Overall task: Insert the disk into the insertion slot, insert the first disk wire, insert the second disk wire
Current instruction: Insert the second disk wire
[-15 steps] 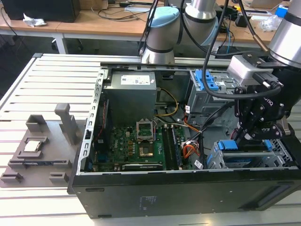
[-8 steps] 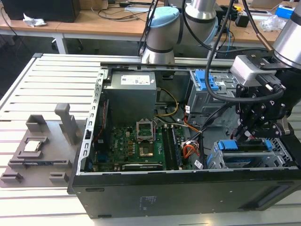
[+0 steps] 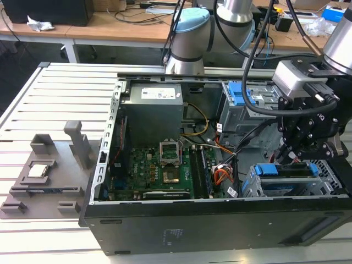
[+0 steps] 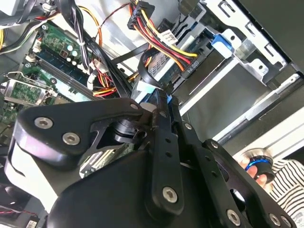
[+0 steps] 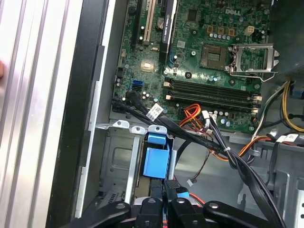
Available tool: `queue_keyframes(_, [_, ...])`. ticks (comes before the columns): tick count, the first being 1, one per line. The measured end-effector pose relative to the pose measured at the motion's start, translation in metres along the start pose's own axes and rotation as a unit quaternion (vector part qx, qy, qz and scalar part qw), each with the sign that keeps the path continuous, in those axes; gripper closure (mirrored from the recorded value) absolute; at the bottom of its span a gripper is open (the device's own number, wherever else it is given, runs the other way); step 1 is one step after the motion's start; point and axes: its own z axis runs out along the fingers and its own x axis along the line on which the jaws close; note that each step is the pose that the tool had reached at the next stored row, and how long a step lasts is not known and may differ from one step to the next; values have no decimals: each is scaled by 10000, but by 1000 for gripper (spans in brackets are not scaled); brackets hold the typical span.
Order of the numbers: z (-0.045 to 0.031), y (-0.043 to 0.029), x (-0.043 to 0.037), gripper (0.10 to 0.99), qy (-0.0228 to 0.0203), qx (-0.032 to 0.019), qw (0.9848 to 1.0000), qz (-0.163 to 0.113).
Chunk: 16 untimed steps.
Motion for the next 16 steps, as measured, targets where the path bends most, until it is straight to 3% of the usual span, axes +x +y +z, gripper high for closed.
queue_keyframes(4, [-1, 0, 0, 929, 4, -1, 10000, 0])
queue_keyframes(5, [-1, 0, 0, 863, 5, -1, 10000, 0])
queue_keyframes(7, [-8, -6, -40, 863, 74, -11, 10000, 4])
queue_keyframes(11, [-12, -16, -112, 863, 155, -24, 9999, 9])
queue_keyframes(16, [-12, -16, -112, 851, 177, -27, 9998, 10])
